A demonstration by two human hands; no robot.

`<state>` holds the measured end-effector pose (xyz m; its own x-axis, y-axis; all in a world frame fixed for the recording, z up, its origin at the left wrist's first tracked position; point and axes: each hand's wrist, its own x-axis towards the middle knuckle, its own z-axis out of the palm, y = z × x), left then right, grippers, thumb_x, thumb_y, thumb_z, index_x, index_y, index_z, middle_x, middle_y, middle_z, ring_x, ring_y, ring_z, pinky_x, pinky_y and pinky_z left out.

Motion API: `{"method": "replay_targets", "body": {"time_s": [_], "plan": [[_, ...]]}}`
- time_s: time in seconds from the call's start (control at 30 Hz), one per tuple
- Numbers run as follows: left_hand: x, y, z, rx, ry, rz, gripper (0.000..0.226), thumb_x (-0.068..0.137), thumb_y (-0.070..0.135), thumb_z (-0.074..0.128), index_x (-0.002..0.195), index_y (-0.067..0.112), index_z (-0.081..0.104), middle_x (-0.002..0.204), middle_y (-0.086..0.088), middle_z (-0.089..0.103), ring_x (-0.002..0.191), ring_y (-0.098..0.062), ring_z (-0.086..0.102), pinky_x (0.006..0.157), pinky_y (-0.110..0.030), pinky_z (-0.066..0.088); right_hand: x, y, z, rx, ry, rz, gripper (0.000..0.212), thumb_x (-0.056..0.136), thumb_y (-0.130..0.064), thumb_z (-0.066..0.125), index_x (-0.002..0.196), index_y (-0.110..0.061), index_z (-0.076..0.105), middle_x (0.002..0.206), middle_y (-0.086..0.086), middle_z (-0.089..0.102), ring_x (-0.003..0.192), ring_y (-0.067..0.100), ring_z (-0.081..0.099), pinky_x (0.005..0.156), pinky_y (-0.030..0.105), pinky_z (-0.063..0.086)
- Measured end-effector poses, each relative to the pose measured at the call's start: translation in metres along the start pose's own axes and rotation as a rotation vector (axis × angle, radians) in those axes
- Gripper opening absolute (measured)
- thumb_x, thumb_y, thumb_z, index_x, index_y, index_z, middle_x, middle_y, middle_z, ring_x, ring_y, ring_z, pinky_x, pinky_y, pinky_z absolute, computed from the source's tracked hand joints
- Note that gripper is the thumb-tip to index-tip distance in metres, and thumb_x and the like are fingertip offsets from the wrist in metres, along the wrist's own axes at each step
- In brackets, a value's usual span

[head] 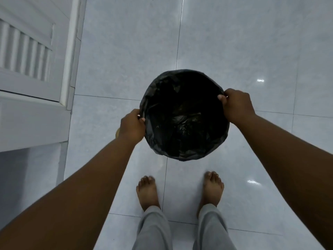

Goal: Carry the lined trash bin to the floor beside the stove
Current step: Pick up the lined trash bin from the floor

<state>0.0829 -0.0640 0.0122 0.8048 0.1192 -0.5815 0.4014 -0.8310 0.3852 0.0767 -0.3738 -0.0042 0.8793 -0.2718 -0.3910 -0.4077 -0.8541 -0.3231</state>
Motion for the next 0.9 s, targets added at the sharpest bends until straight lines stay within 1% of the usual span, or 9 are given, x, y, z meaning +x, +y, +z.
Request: {"method": "replay_targets", "body": {"time_s": [0.1, 0.2, 0.3, 0.4, 0.5, 0.6, 0.67, 0.77, 0.9], "plan": [[0.005, 0.004, -0.003, -0.104, -0.024, -0.027, 0.034, 0.099, 0.014, 0.046, 0.129, 0.012, 0.059, 0.11, -0.003, 0.062, 0.097, -0.023, 0.056, 0.079, -0.025, 0.035, 0.0, 0.004, 0.001, 0.076, -0.02, 0.031, 0.037, 0.099, -0.031, 0.047, 0.104, -0.002, 0.067, 0.1, 0.019, 0.07, 0.097, 0.038, 0.061, 0.081, 0.039, 0.045], [0.008, 0.0, -0.002, -0.16, -0.047, -0.023, 0.033, 0.1, 0.016, 0.047, 0.13, 0.013, 0.058, 0.104, -0.002, 0.059, 0.092, -0.019, 0.053, 0.079, -0.025, 0.035, -0.019, 0.009, 0.006, 0.18, -0.046, 0.085, 0.039, 0.098, -0.037, 0.047, 0.108, -0.004, 0.066, 0.102, 0.017, 0.07, 0.099, 0.036, 0.062, 0.078, 0.034, 0.042], [0.013, -0.012, 0.002, -0.172, -0.106, -0.028, 0.041, 0.097, 0.034, 0.05, 0.136, 0.02, 0.053, 0.126, -0.004, 0.063, 0.11, -0.023, 0.059, 0.09, -0.032, 0.043, -0.05, 0.017, 0.017, 0.315, -0.097, 0.165, 0.045, 0.096, -0.045, 0.05, 0.125, -0.012, 0.062, 0.115, 0.014, 0.069, 0.11, 0.034, 0.062, 0.083, 0.03, 0.04], [0.01, -0.016, 0.003, -0.31, -0.36, -0.079, 0.061, 0.092, 0.05, 0.055, 0.148, 0.035, 0.037, 0.149, 0.002, 0.049, 0.135, -0.026, 0.048, 0.109, -0.045, 0.042, -0.077, 0.02, 0.029, 0.46, -0.241, 0.211, 0.055, 0.093, -0.053, 0.051, 0.141, -0.027, 0.05, 0.136, 0.007, 0.062, 0.128, 0.03, 0.054, 0.098, 0.031, 0.04], [0.003, -0.013, 0.002, -0.374, -0.483, -0.015, 0.064, 0.095, 0.041, 0.057, 0.152, 0.034, 0.029, 0.153, 0.003, 0.044, 0.14, -0.023, 0.042, 0.109, -0.037, 0.039, -0.092, 0.015, 0.026, 0.618, -0.235, 0.18, 0.056, 0.092, -0.056, 0.049, 0.142, -0.031, 0.047, 0.132, -0.003, 0.061, 0.126, 0.022, 0.054, 0.091, 0.02, 0.041], [-0.012, 0.003, -0.014, -0.439, -0.469, 0.116, 0.064, 0.094, 0.037, 0.06, 0.149, 0.04, 0.028, 0.146, 0.012, 0.047, 0.132, -0.01, 0.047, 0.103, -0.025, 0.042, -0.099, 0.005, 0.0, 0.697, -0.16, 0.151, 0.053, 0.093, -0.051, 0.048, 0.141, -0.029, 0.047, 0.123, -0.012, 0.057, 0.116, 0.008, 0.053, 0.079, 0.005, 0.038], [-0.026, 0.016, -0.031, -0.508, -0.426, 0.136, 0.061, 0.093, 0.04, 0.06, 0.144, 0.048, 0.028, 0.138, 0.019, 0.048, 0.123, -0.002, 0.049, 0.102, -0.023, 0.043, -0.104, -0.004, -0.025, 0.746, -0.149, 0.165, 0.05, 0.094, -0.05, 0.047, 0.141, -0.032, 0.046, 0.124, -0.014, 0.054, 0.114, 0.006, 0.049, 0.082, 0.008, 0.038], [-0.06, 0.049, -0.071, -0.591, -0.357, 0.128, 0.072, 0.08, 0.066, 0.06, 0.143, 0.056, 0.027, 0.146, 0.017, 0.045, 0.132, -0.009, 0.046, 0.11, -0.033, 0.04, -0.117, -0.024, -0.078, 0.816, -0.149, 0.186, 0.053, 0.092, -0.054, 0.046, 0.143, -0.037, 0.042, 0.126, -0.014, 0.051, 0.116, 0.007, 0.046, 0.094, 0.024, 0.039], [-0.121, 0.109, -0.146, -0.735, -0.32, 0.142, 0.07, 0.083, 0.055, 0.049, 0.148, 0.042, 0.025, 0.143, 0.012, 0.044, 0.132, -0.012, 0.045, 0.098, -0.019, 0.043, -0.146, -0.058, -0.172, 0.881, -0.132, 0.198, 0.063, 0.088, -0.061, 0.042, 0.147, -0.039, 0.036, 0.139, -0.004, 0.052, 0.126, 0.017, 0.047, 0.101, 0.031, 0.039]]}}
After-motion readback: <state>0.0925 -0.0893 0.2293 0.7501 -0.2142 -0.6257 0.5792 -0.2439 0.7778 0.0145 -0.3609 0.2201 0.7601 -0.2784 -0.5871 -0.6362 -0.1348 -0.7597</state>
